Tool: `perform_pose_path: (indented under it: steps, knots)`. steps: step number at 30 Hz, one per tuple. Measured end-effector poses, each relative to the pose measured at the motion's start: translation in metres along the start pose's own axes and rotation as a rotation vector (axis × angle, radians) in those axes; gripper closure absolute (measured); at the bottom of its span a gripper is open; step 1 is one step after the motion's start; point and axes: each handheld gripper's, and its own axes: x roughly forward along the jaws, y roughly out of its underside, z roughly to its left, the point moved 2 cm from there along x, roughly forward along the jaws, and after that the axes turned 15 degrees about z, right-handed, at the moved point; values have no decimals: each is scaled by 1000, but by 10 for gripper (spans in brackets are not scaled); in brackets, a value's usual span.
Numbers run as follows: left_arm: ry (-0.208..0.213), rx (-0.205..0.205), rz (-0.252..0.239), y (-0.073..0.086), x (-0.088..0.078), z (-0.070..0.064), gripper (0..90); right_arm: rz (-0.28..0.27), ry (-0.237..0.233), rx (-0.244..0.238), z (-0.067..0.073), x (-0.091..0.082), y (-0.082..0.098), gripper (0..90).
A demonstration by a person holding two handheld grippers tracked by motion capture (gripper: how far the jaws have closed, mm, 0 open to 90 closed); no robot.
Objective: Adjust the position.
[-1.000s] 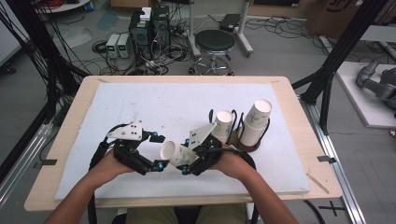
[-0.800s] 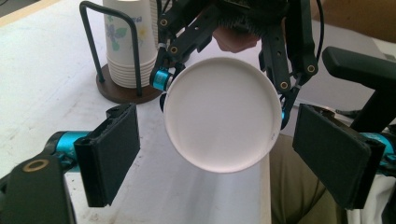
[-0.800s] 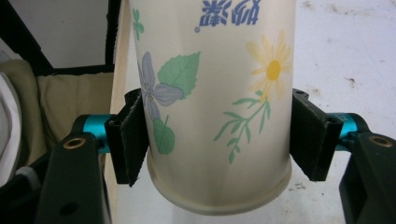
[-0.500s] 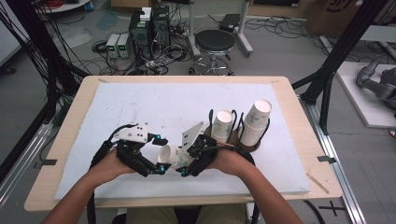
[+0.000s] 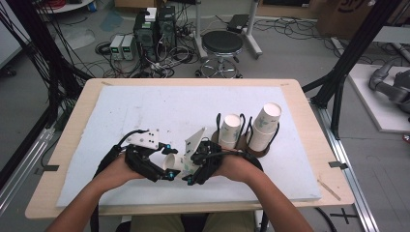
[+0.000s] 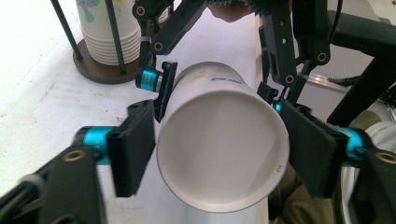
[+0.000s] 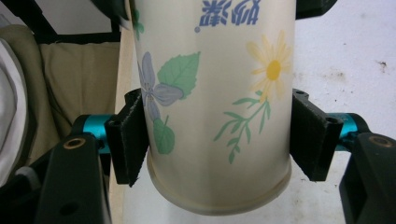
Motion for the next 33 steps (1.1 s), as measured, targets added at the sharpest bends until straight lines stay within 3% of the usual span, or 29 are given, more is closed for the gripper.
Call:
perform_pose_path:
  steps: [11, 13, 14, 15, 16, 18, 21, 26, 29, 33]
  knots:
    - [16, 1, 2, 1, 2, 0, 355, 4, 5, -4, 2, 0, 1, 282]
    - [8, -1, -15, 2, 1, 1, 360, -29, 13, 15, 1, -1, 3, 219]
    - [-1, -11, -39, 4, -1, 2, 361, -83, 10, 36, 1, -4, 6, 212]
    - [-1, -11, -39, 4, -1, 2, 361, -83, 10, 36, 1, -4, 6, 212]
    - [-6, -11, -57, 5, -1, 3, 362, -138, 12, 60, 1, -9, 10, 203]
    - [-4, -18, -106, 9, -5, 4, 362, -181, 27, 82, 1, -13, 14, 203]
    - [-2, -21, -132, 11, -6, 5, 362, -256, 28, 108, 0, -20, 21, 203]
    - [1, -31, -170, 18, -6, 6, 362, -322, 25, 134, 0, -27, 29, 203]
    - [-8, -32, -213, 25, -5, 4, 362, -389, 36, 167, 1, -31, 37, 203]
    - [-20, -31, -262, 30, -3, 3, 362, -420, 58, 183, 4, -31, 43, 203]
